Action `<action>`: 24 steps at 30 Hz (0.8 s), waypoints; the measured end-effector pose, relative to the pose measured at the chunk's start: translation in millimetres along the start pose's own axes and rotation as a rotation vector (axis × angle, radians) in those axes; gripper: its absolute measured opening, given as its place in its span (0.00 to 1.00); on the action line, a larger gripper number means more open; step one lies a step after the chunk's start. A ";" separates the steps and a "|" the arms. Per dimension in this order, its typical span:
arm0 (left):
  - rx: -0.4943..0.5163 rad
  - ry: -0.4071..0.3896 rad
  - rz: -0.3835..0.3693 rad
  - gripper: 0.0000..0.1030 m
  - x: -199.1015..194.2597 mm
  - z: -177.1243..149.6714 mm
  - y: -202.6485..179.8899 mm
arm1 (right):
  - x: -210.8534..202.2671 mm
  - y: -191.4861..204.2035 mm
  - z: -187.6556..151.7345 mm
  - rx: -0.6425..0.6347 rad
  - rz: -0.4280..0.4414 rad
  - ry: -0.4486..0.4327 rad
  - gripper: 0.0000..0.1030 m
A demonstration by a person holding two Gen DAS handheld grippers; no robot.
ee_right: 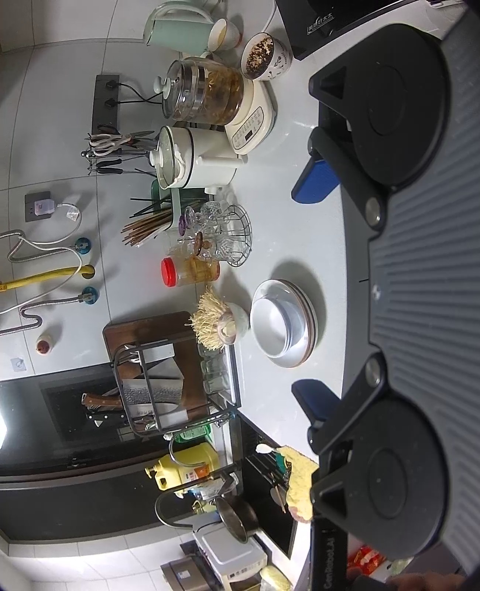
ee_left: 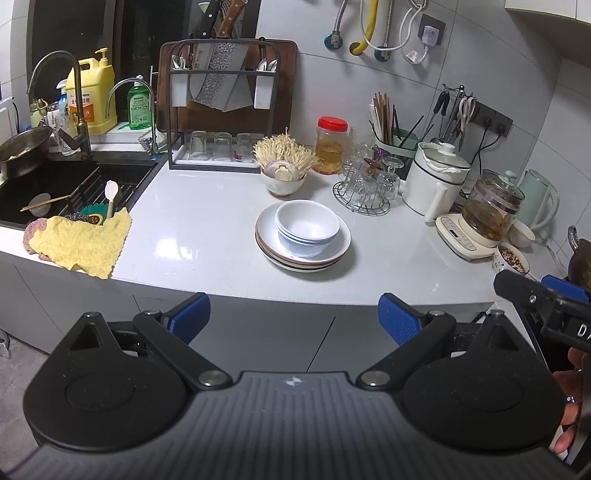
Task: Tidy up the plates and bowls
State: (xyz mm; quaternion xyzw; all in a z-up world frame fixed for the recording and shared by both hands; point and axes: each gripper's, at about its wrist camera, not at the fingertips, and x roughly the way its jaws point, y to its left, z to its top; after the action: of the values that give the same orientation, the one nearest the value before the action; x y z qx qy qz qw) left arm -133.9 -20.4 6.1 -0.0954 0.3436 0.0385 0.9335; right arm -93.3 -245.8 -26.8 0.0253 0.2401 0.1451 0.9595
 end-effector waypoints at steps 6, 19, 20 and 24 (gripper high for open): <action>-0.003 -0.001 -0.015 0.96 2.7 0.2 -3.0 | 1.1 1.6 -2.6 -0.002 -0.004 0.017 1.00; 0.002 0.002 -0.011 0.96 6.2 -4.7 -8.5 | 4.8 1.9 -6.6 0.009 0.001 0.022 1.00; 0.002 0.002 -0.010 0.96 6.0 -4.2 -8.0 | 5.1 1.6 -6.7 0.010 0.000 0.023 1.00; 0.001 0.009 -0.009 0.96 6.7 -3.2 -7.7 | 5.1 1.0 -5.6 0.014 -0.002 0.015 1.00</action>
State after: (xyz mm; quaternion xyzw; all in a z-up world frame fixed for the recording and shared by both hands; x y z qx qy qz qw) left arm -129.8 -28.5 0.5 -0.0966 0.3473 0.0339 0.9321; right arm -91.9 -243.5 -33.9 0.0308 0.2484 0.1428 0.9576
